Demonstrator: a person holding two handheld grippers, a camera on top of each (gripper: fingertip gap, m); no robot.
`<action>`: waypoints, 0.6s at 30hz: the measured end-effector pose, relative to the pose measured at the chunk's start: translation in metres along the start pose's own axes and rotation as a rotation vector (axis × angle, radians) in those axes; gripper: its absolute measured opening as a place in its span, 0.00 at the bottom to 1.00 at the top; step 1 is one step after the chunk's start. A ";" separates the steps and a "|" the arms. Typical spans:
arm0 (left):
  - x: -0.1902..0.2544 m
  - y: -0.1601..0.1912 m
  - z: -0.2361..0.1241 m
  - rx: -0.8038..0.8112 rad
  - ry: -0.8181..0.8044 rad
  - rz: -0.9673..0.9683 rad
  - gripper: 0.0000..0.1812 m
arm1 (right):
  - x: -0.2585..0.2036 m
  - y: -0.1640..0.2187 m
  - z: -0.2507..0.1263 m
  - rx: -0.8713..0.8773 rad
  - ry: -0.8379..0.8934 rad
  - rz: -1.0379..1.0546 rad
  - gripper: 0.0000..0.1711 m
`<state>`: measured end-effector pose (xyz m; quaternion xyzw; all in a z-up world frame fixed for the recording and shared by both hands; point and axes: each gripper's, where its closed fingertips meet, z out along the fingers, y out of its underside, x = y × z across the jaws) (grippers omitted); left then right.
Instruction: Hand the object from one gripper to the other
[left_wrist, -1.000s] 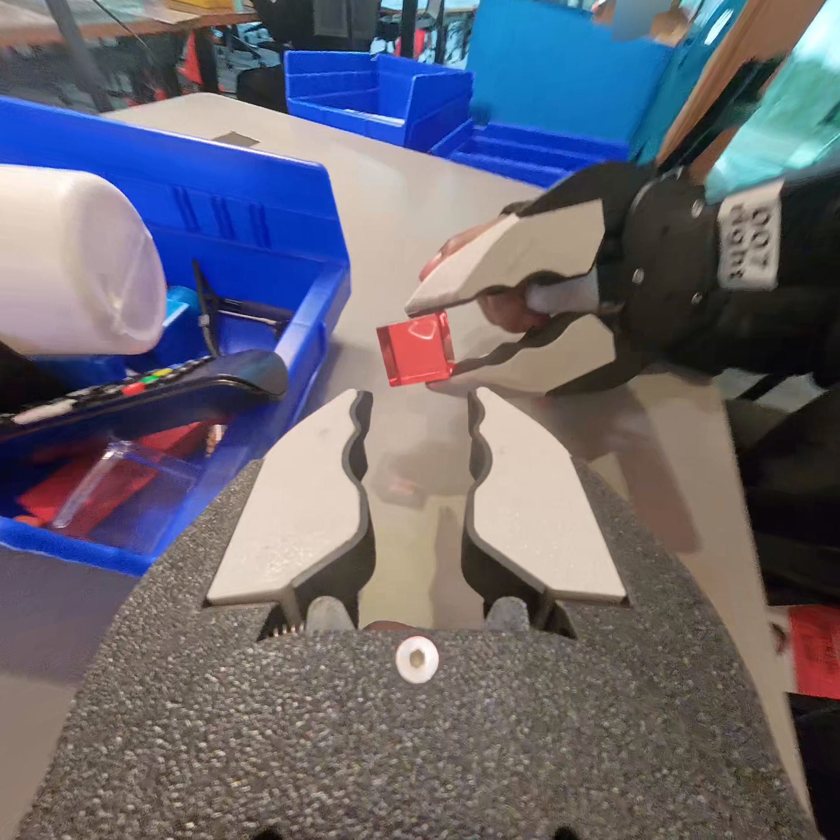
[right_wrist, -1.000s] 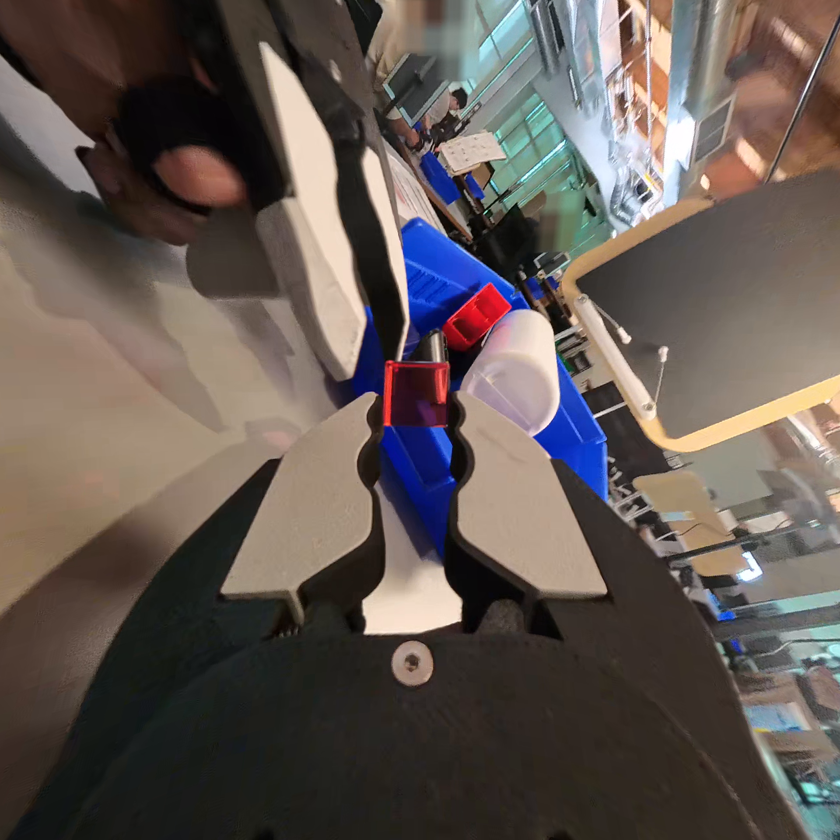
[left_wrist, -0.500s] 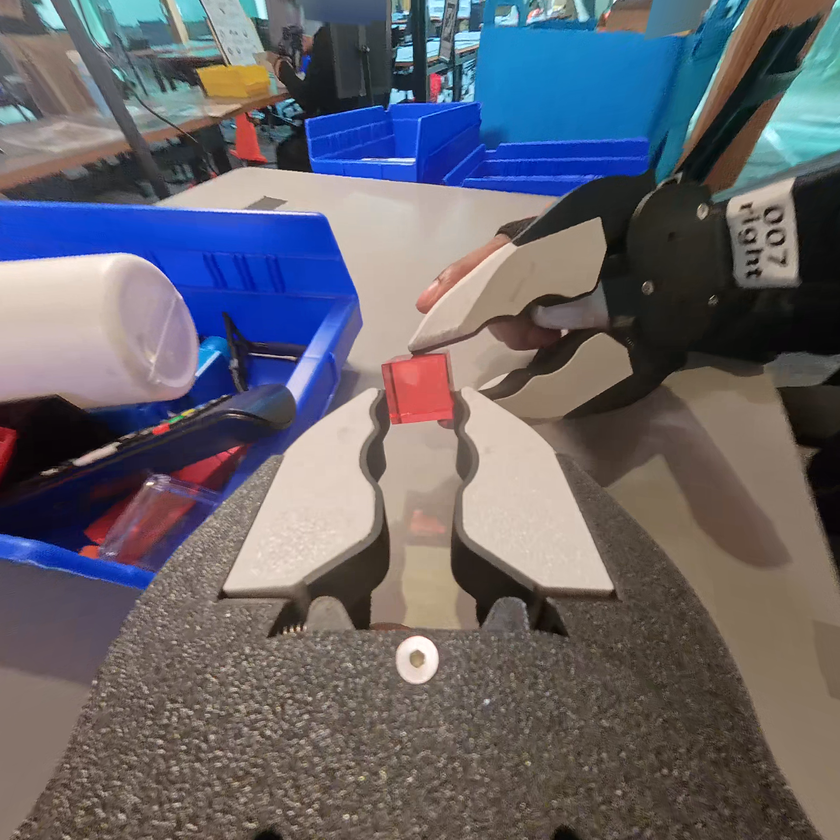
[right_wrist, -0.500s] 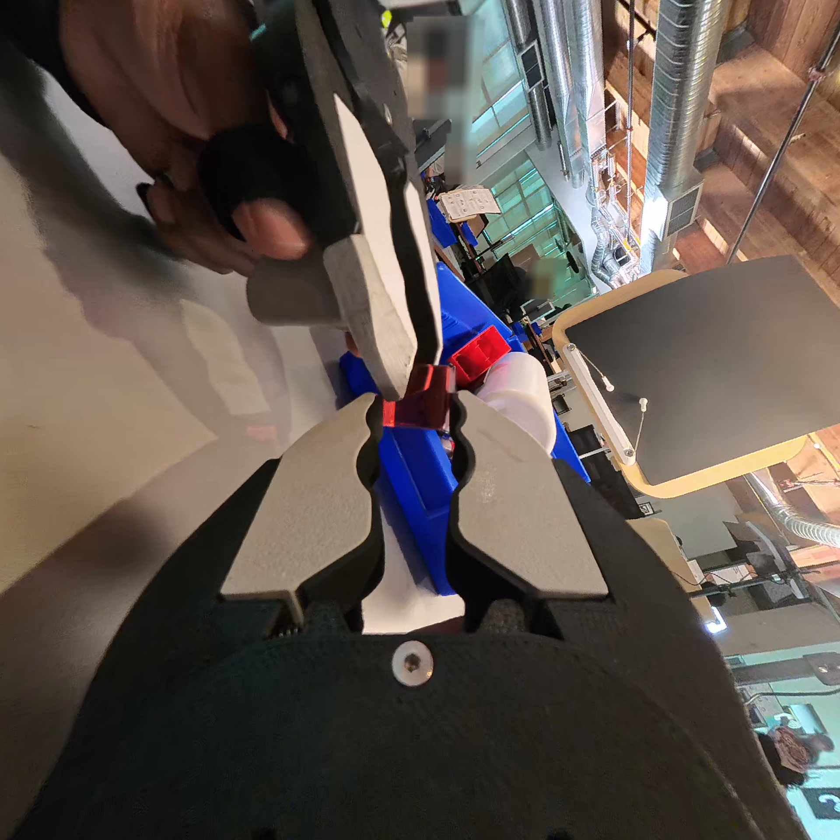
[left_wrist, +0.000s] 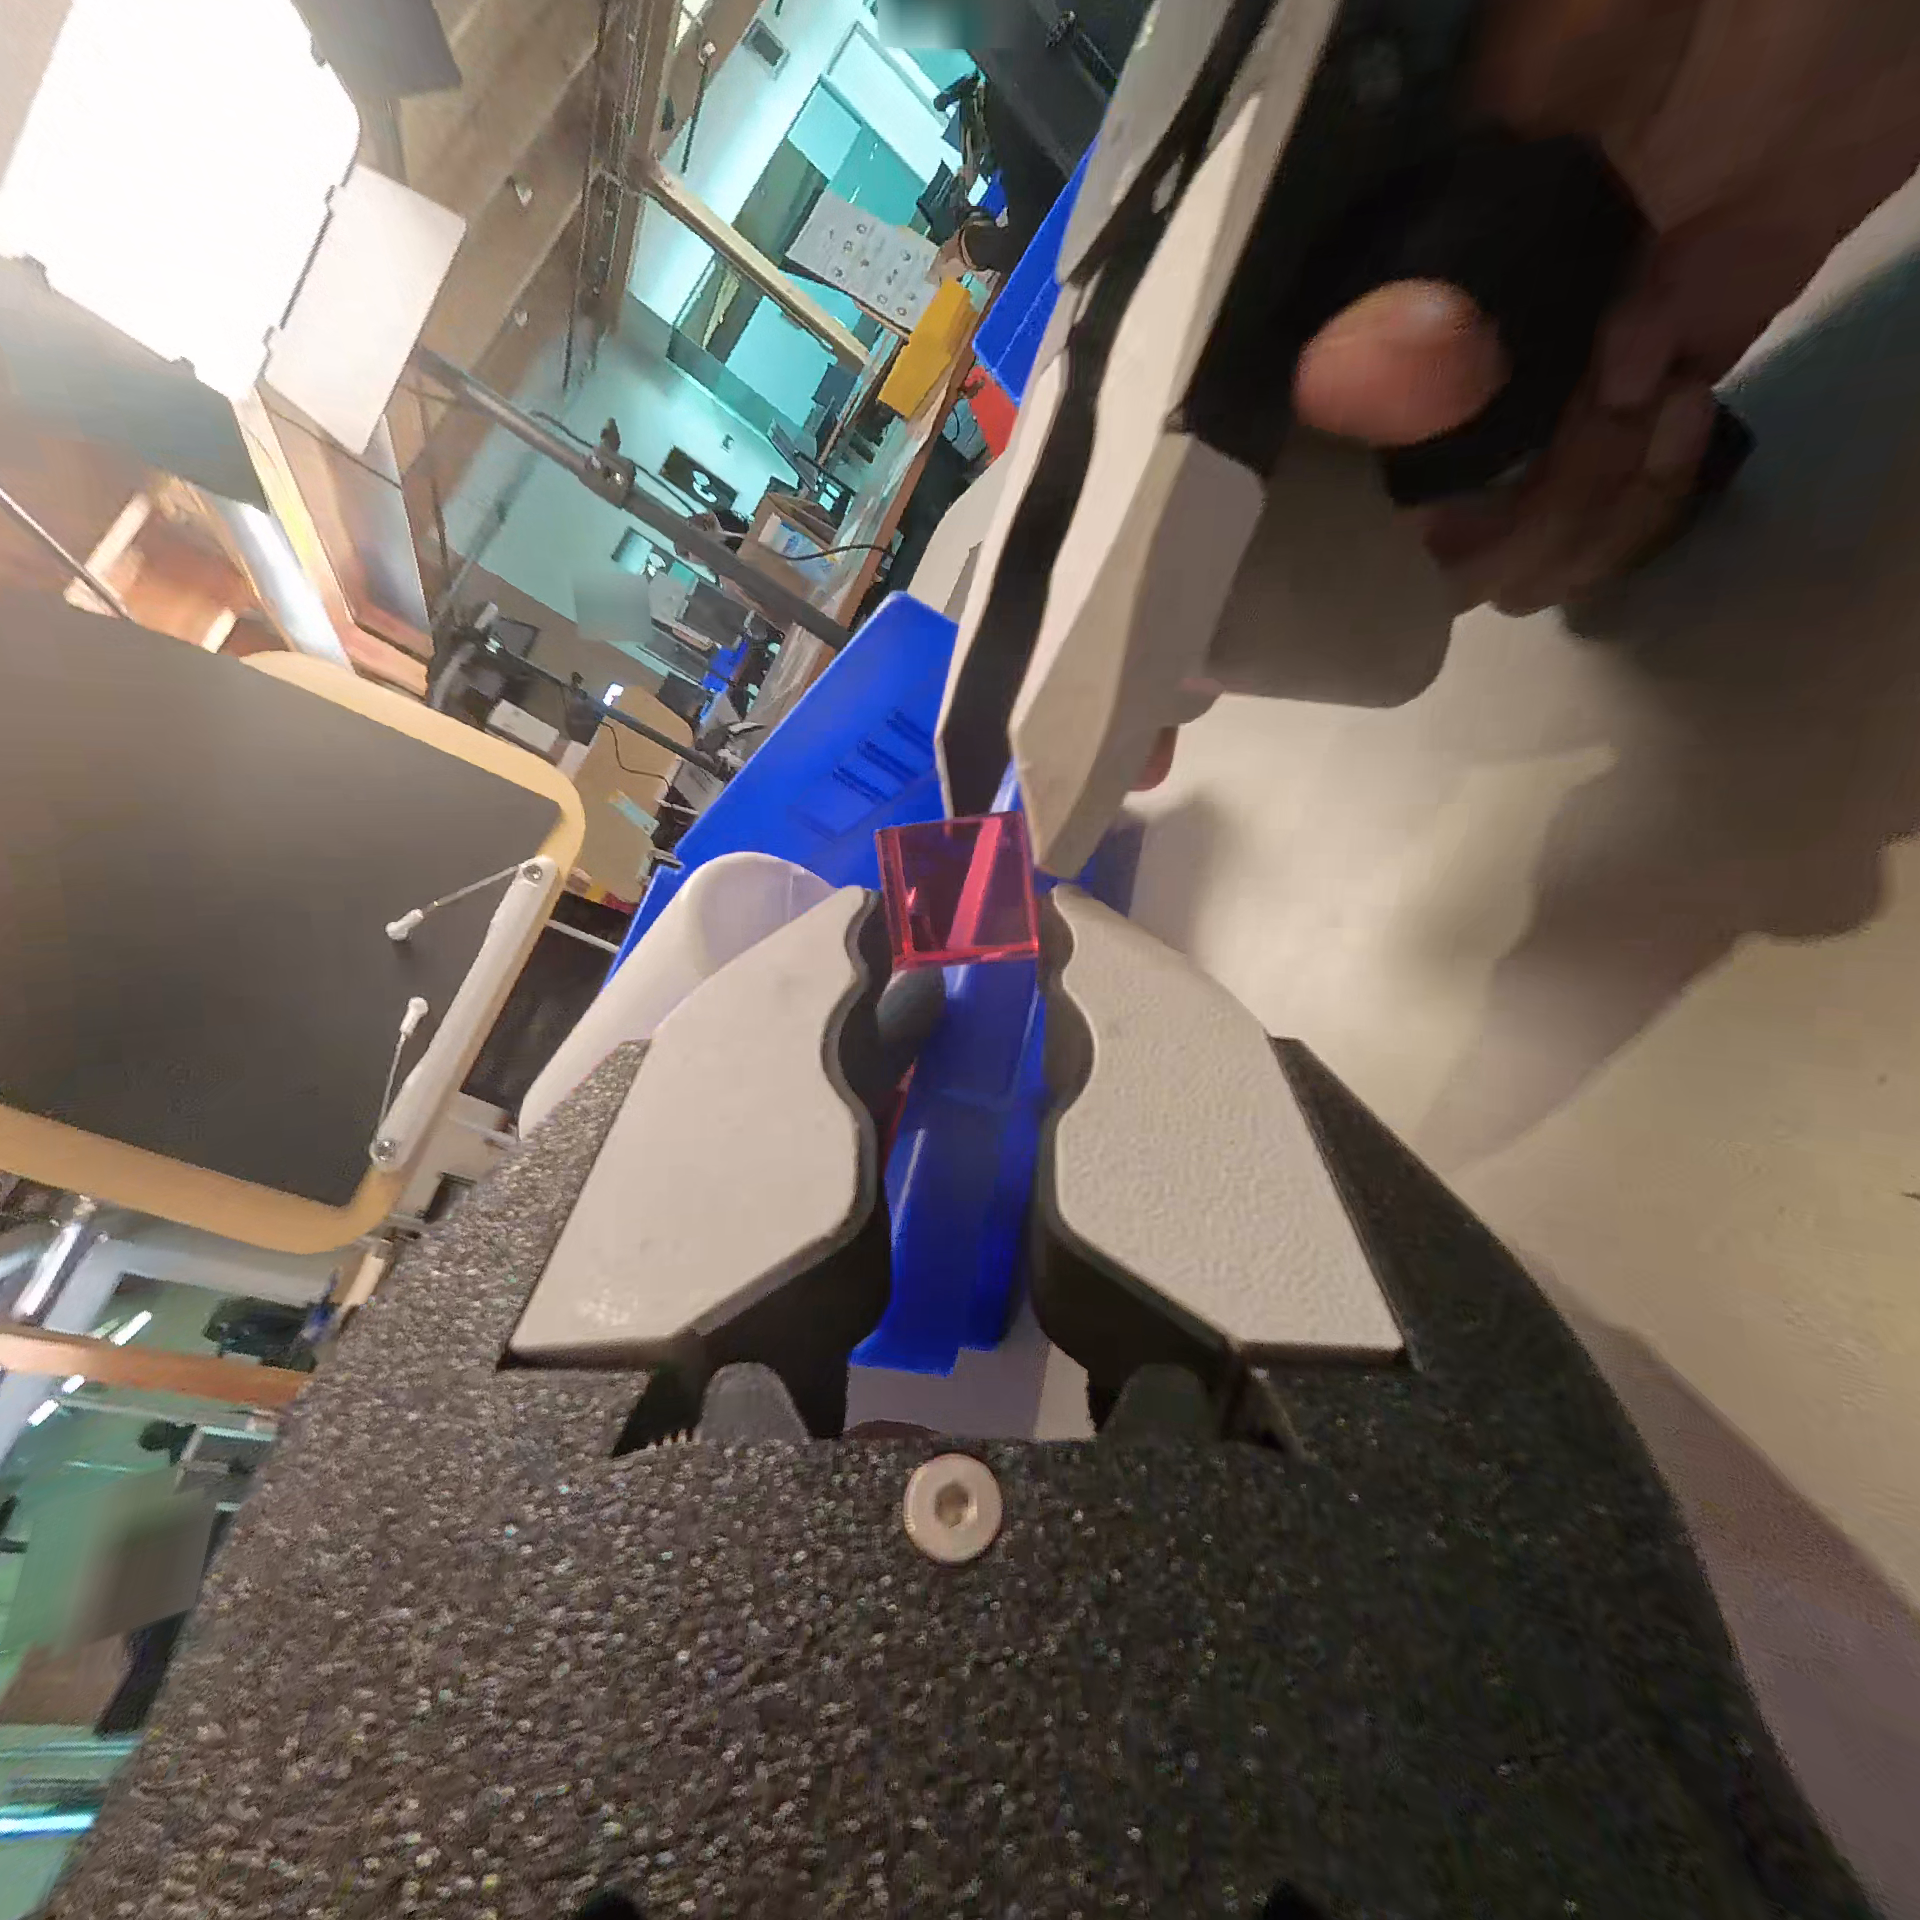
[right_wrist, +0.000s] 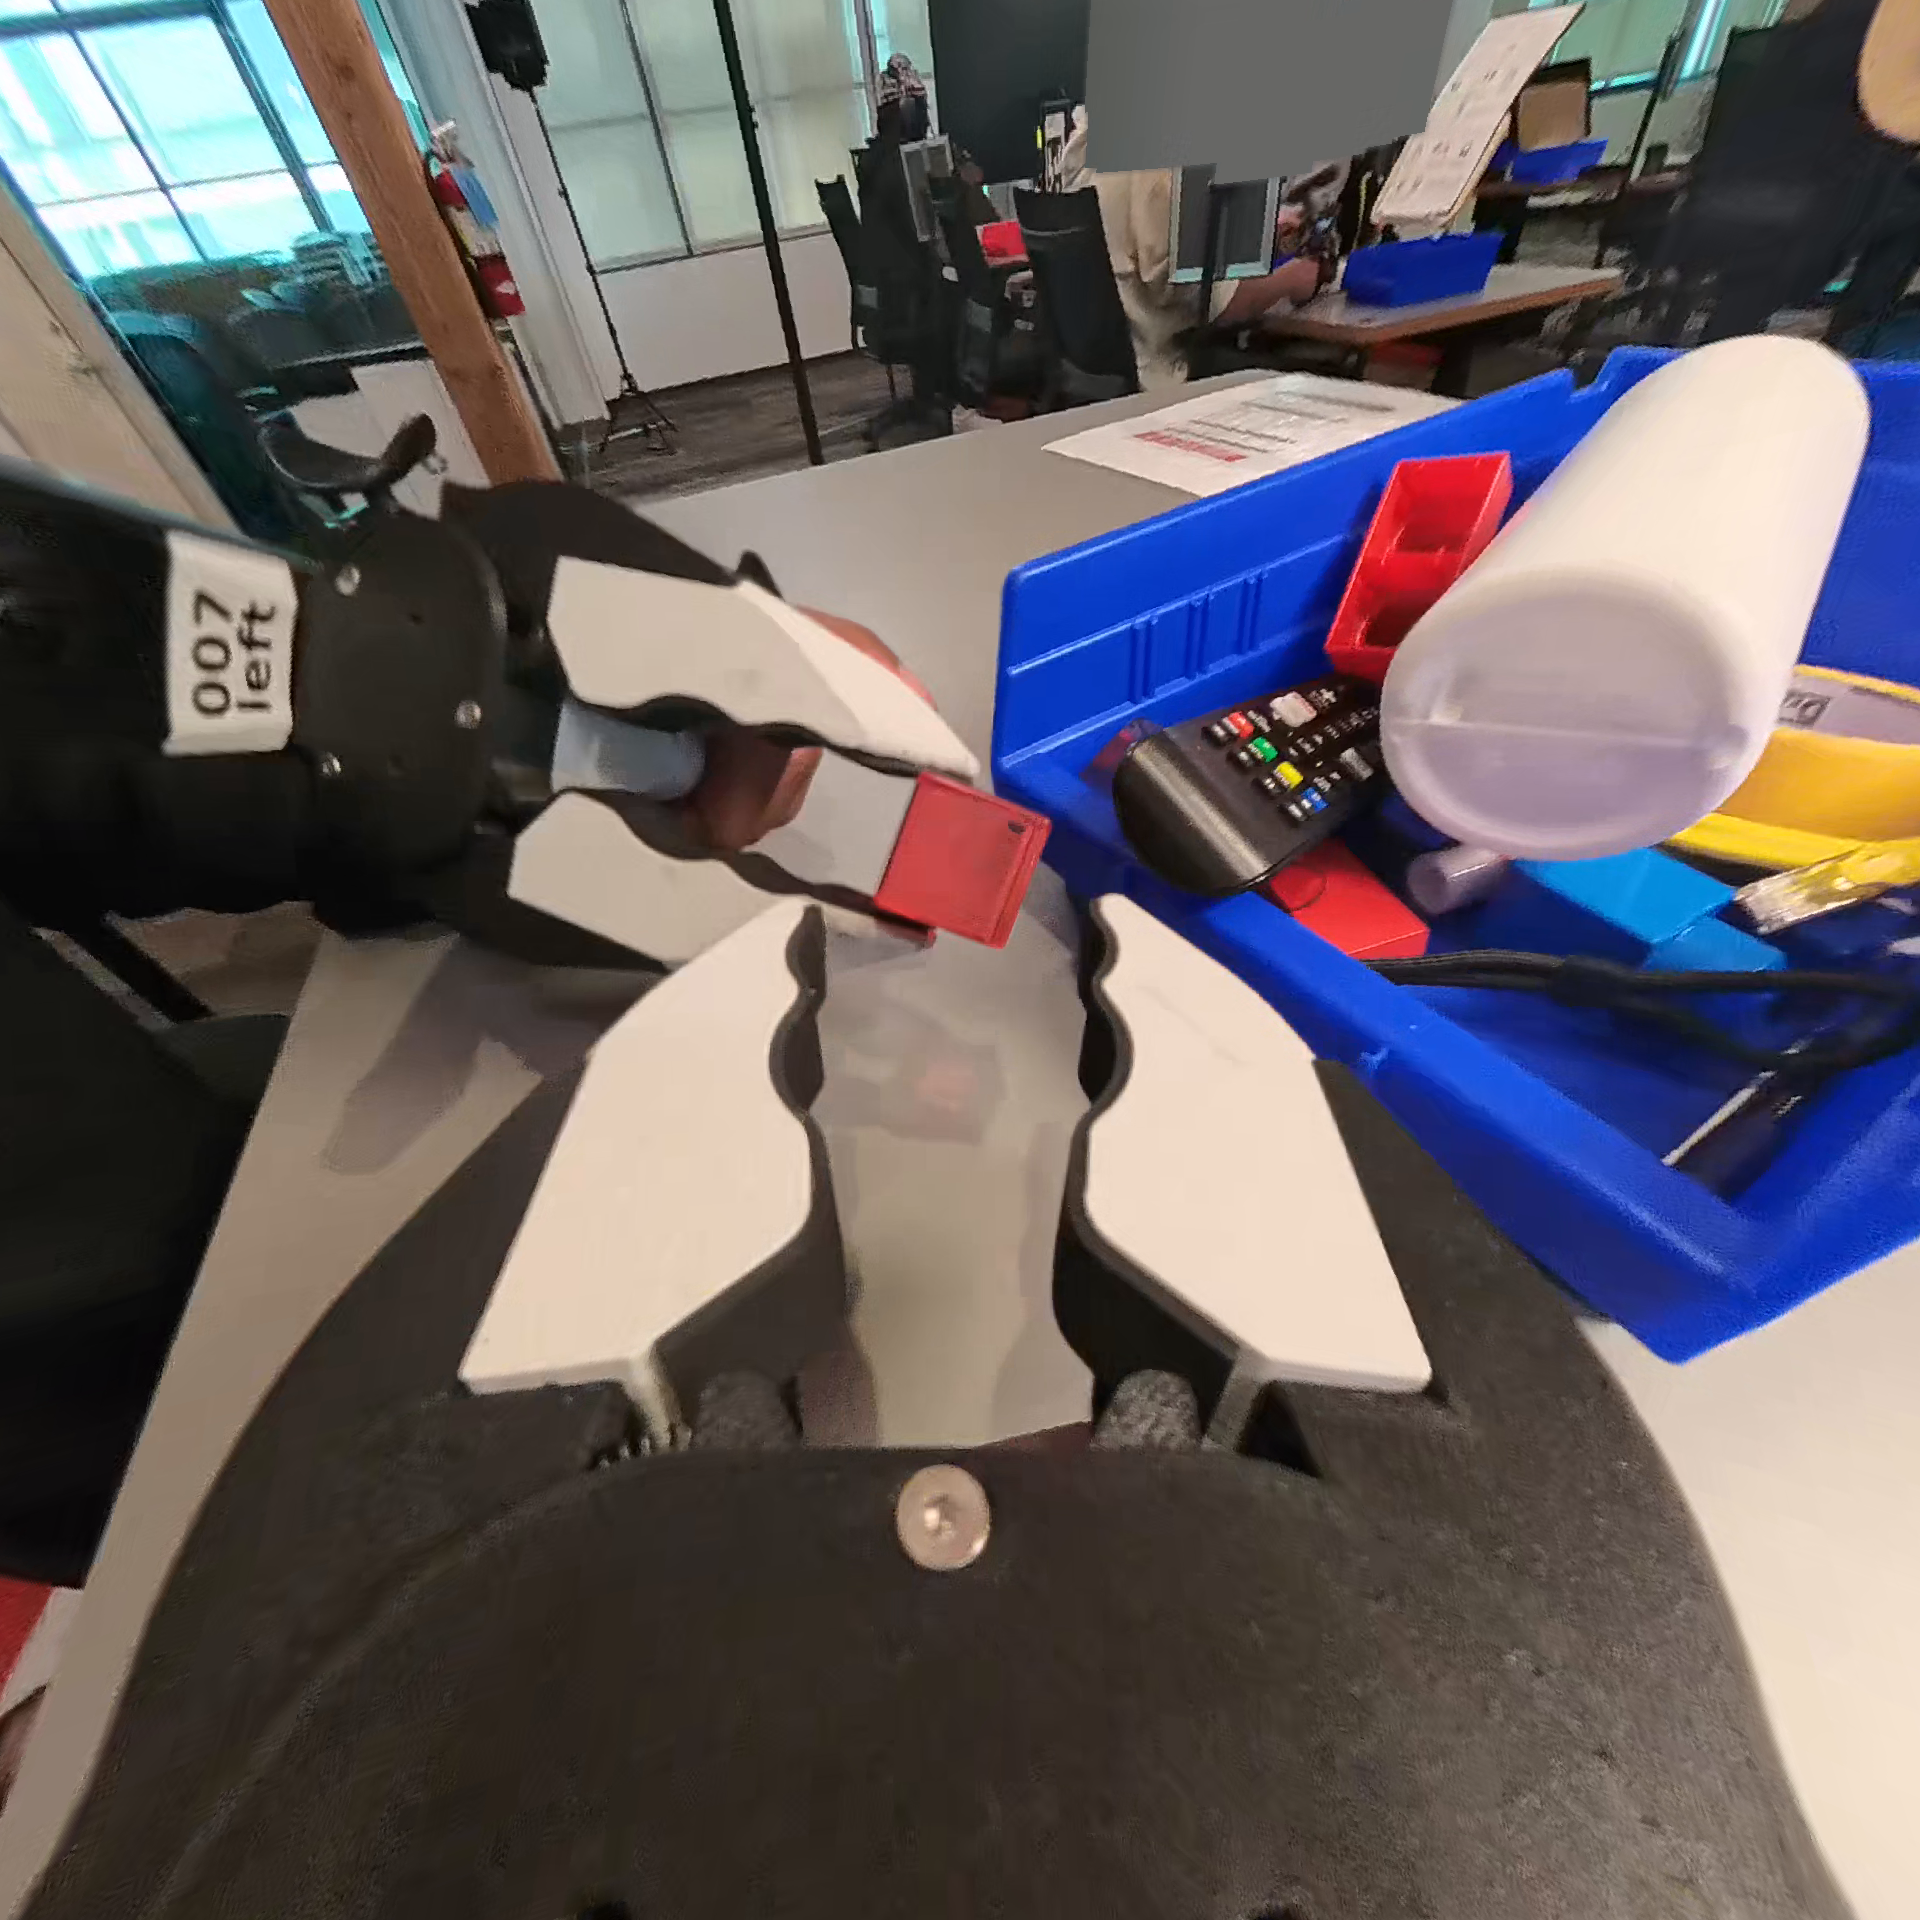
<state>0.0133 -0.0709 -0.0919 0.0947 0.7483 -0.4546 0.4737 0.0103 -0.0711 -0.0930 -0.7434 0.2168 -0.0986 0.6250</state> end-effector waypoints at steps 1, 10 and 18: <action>0.003 -0.001 0.000 0.003 0.004 0.019 0.15 | 0.000 0.001 0.001 -0.006 0.001 0.007 0.27; 0.007 0.005 0.004 0.005 0.102 -0.166 0.22 | 0.010 0.001 -0.001 -0.034 0.193 -0.294 0.17; 0.002 -0.004 -0.004 0.098 0.483 -0.894 0.31 | -0.004 -0.009 -0.006 -0.045 0.425 -0.987 0.16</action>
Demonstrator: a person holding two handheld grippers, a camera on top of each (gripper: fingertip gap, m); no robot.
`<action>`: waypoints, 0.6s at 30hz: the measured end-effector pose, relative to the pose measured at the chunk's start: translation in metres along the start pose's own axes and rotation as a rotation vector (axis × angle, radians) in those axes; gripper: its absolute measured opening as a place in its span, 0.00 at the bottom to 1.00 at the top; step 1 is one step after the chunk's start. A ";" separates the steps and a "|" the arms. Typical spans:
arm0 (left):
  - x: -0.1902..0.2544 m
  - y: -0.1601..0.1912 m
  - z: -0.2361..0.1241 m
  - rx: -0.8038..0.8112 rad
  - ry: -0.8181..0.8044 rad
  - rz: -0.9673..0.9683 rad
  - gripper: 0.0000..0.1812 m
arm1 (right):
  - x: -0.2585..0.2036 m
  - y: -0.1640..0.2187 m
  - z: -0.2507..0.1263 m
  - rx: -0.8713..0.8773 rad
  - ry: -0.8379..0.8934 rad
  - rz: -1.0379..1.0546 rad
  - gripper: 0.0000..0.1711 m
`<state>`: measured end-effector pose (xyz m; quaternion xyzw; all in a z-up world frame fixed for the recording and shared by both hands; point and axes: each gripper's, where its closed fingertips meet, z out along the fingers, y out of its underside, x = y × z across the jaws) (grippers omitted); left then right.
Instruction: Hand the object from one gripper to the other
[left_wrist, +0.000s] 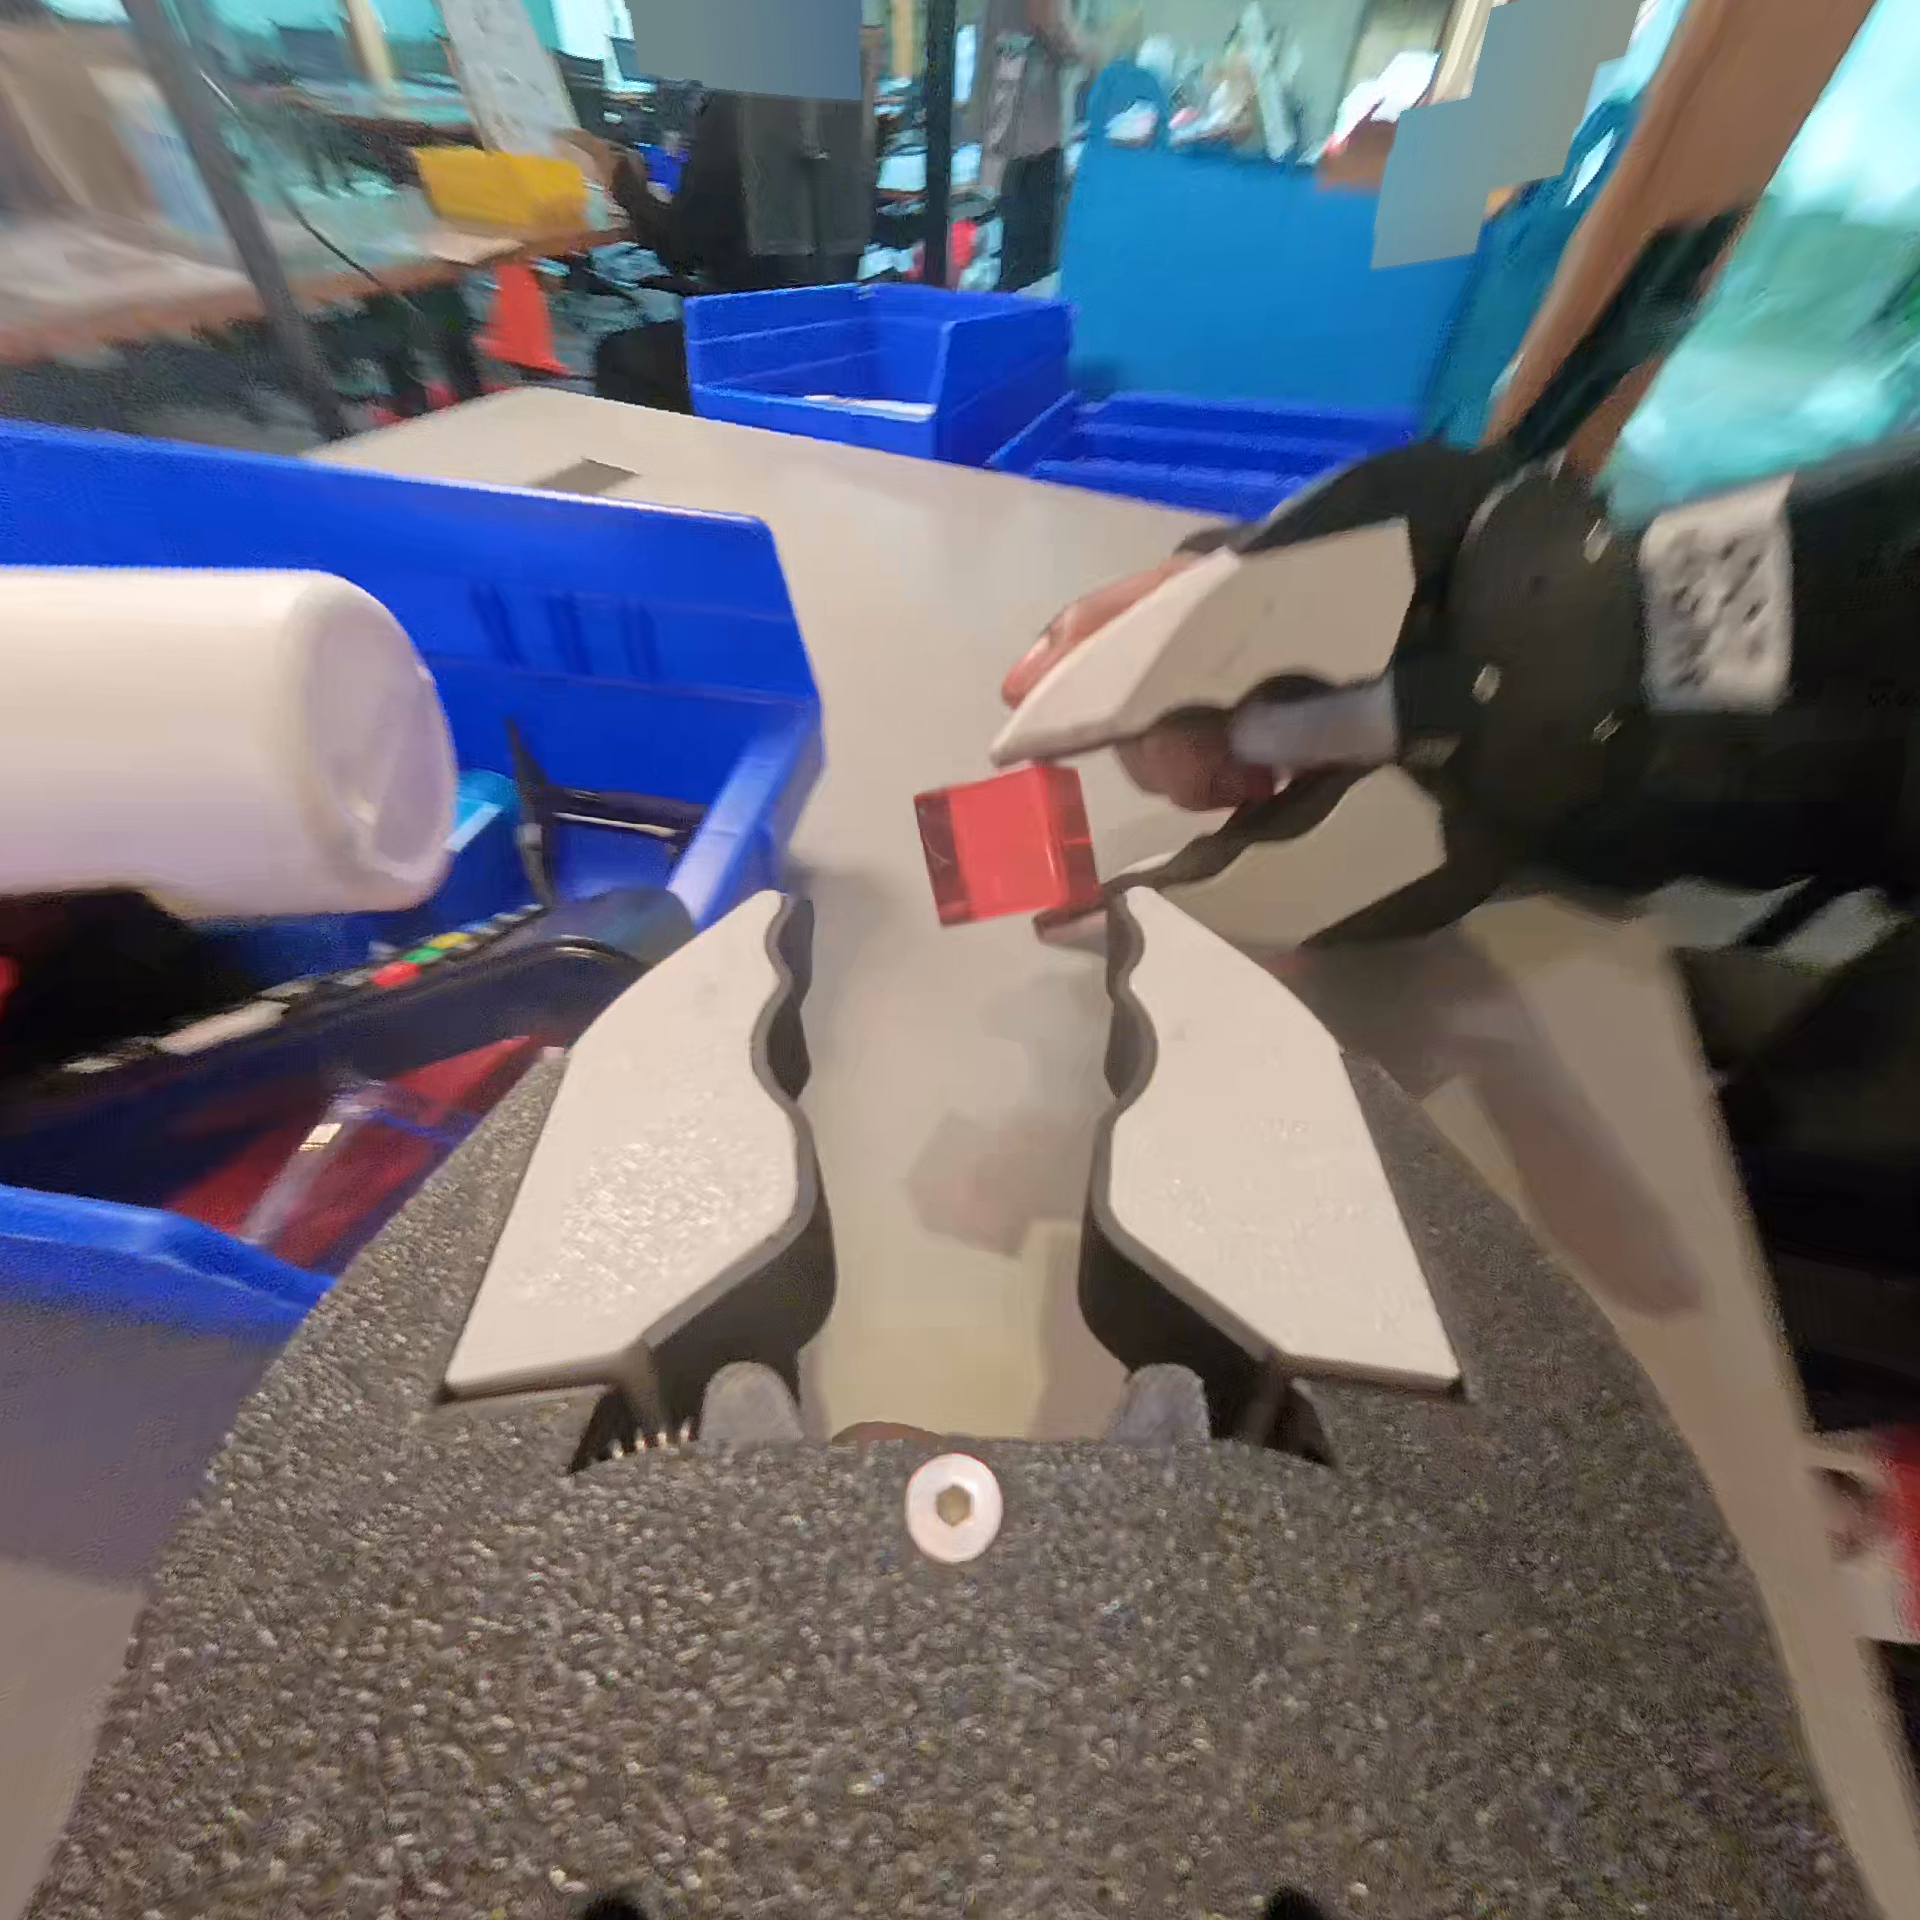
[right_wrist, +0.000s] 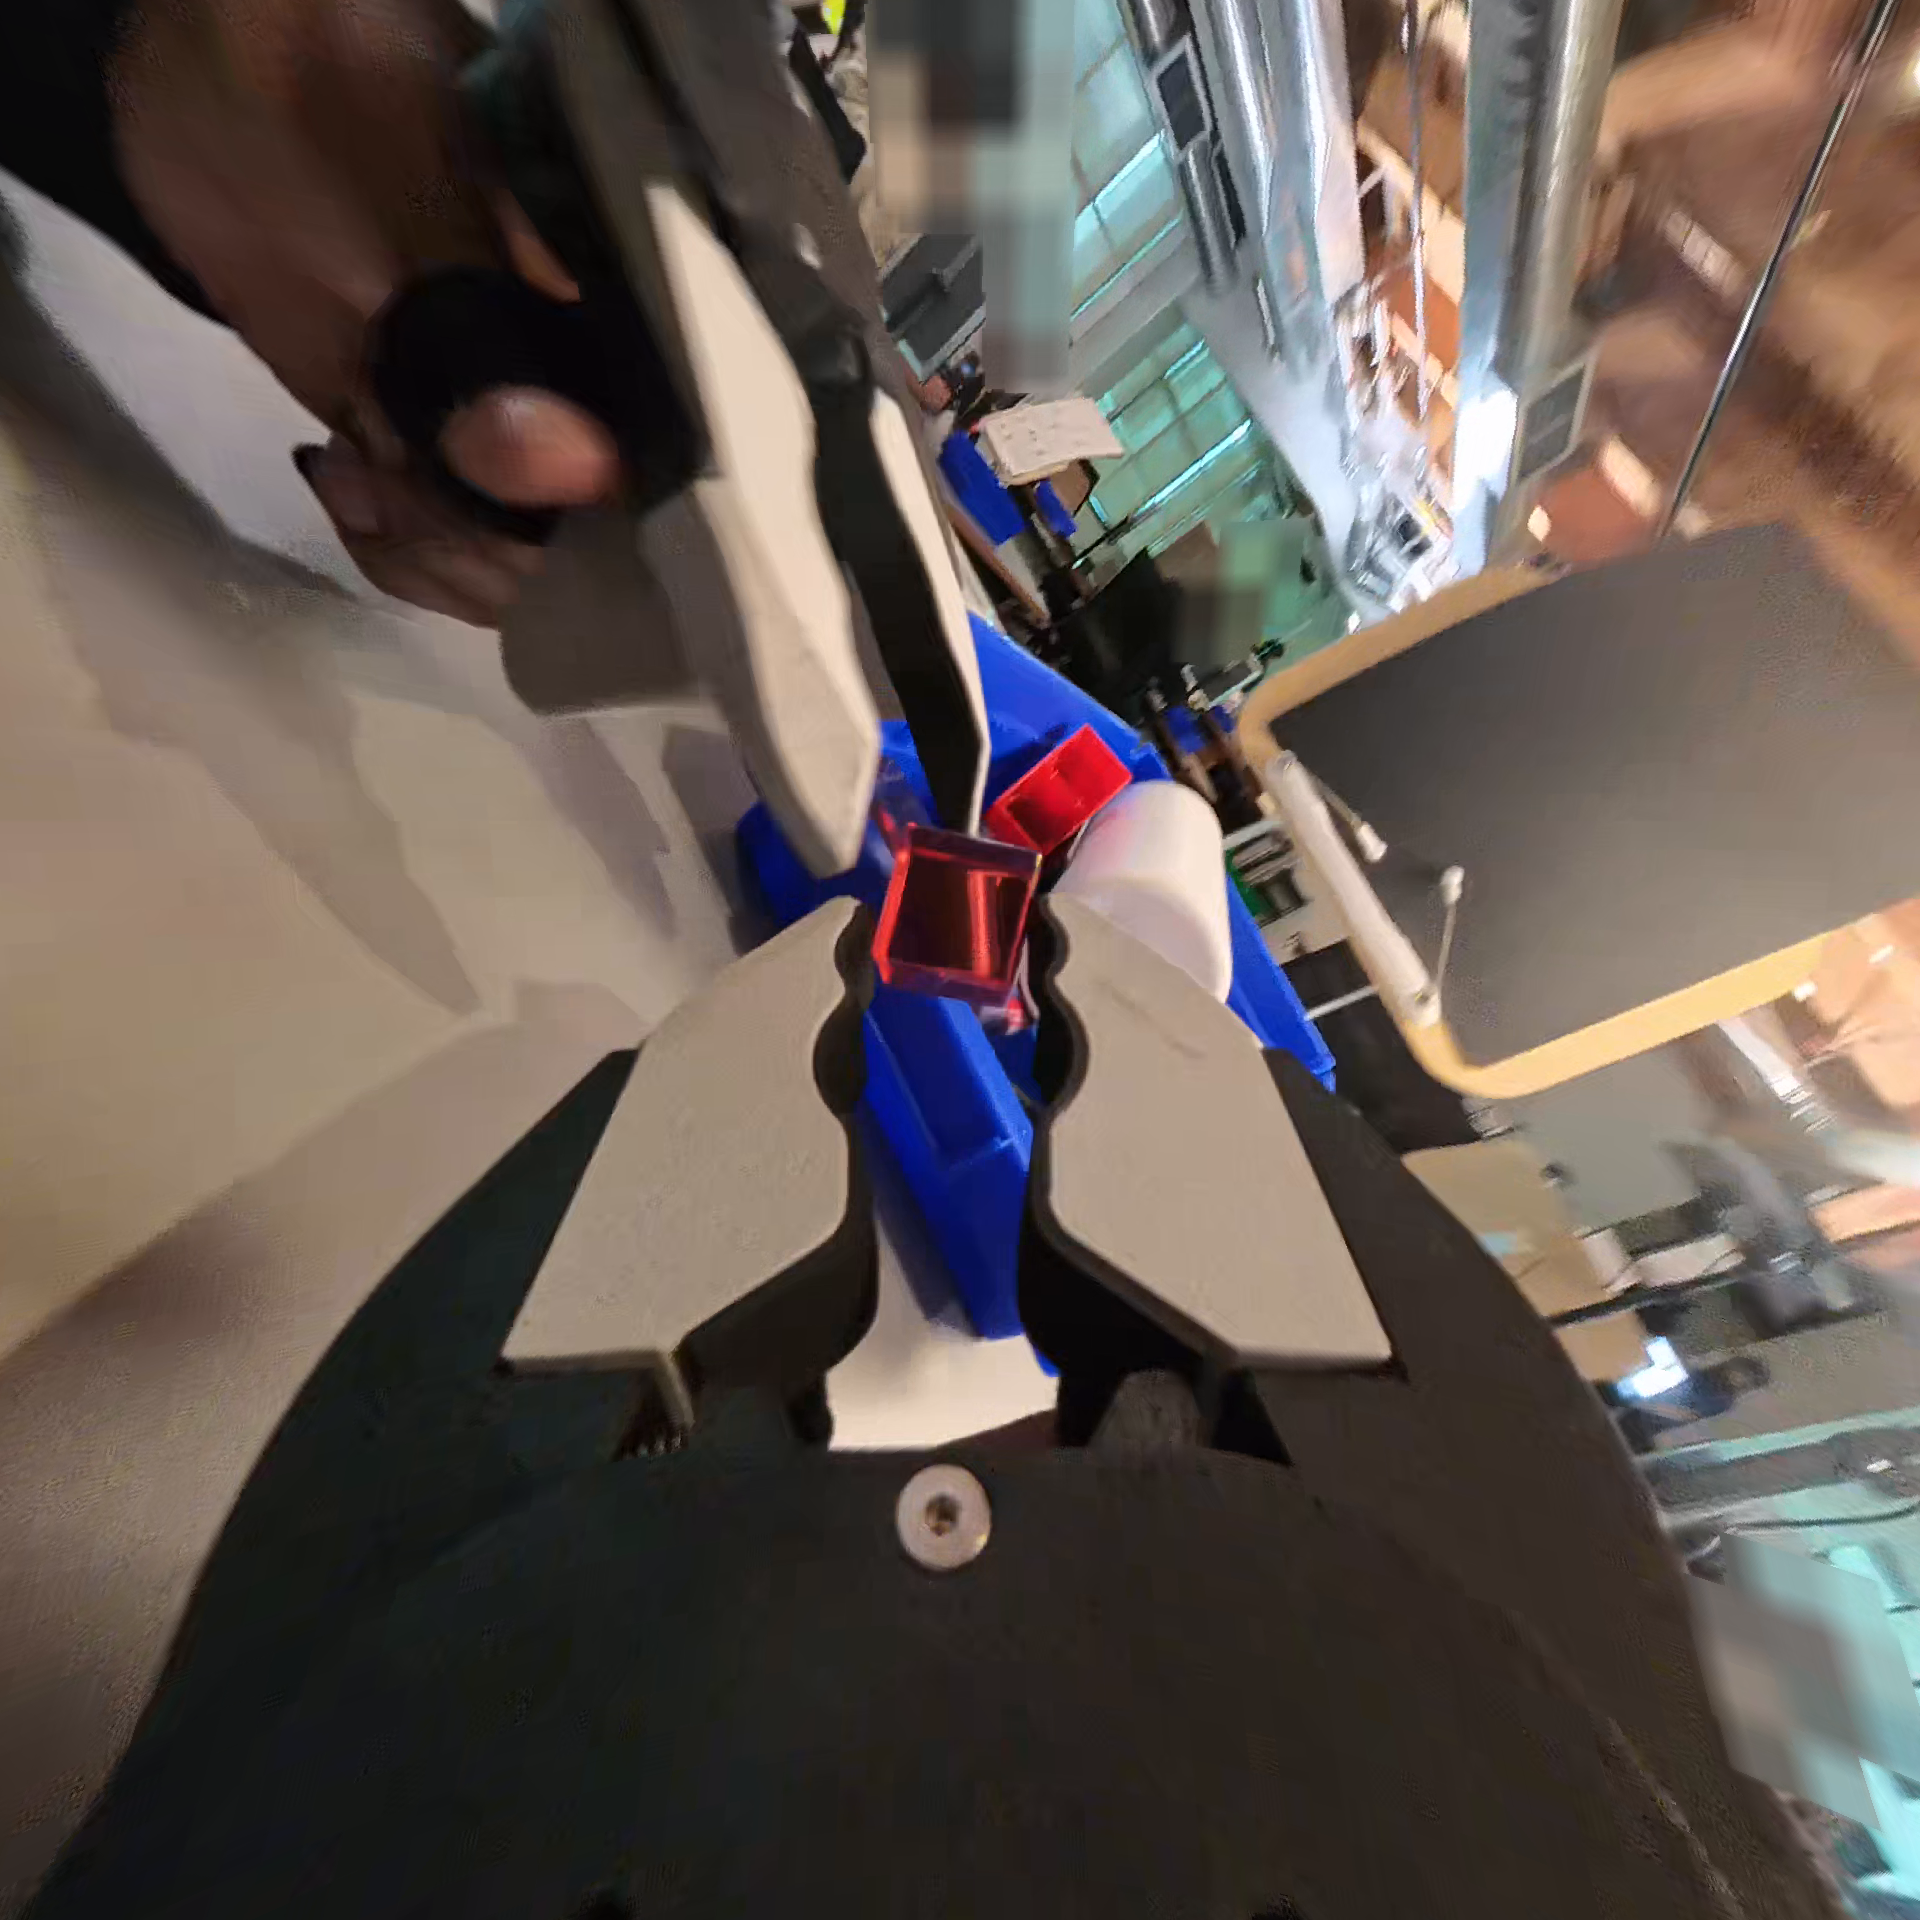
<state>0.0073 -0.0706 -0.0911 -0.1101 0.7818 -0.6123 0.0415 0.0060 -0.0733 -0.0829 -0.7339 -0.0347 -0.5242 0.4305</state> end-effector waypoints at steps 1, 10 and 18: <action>0.004 0.000 0.000 0.006 0.050 -0.064 0.30 | -0.003 -0.003 0.000 0.010 0.001 -0.042 0.16; 0.022 0.011 0.006 -0.026 0.141 -0.054 0.16 | -0.017 -0.015 -0.005 0.080 -0.012 -0.181 0.16; 0.030 0.027 0.000 -0.184 0.089 0.392 0.16 | -0.023 -0.006 -0.010 0.073 -0.081 -0.323 0.25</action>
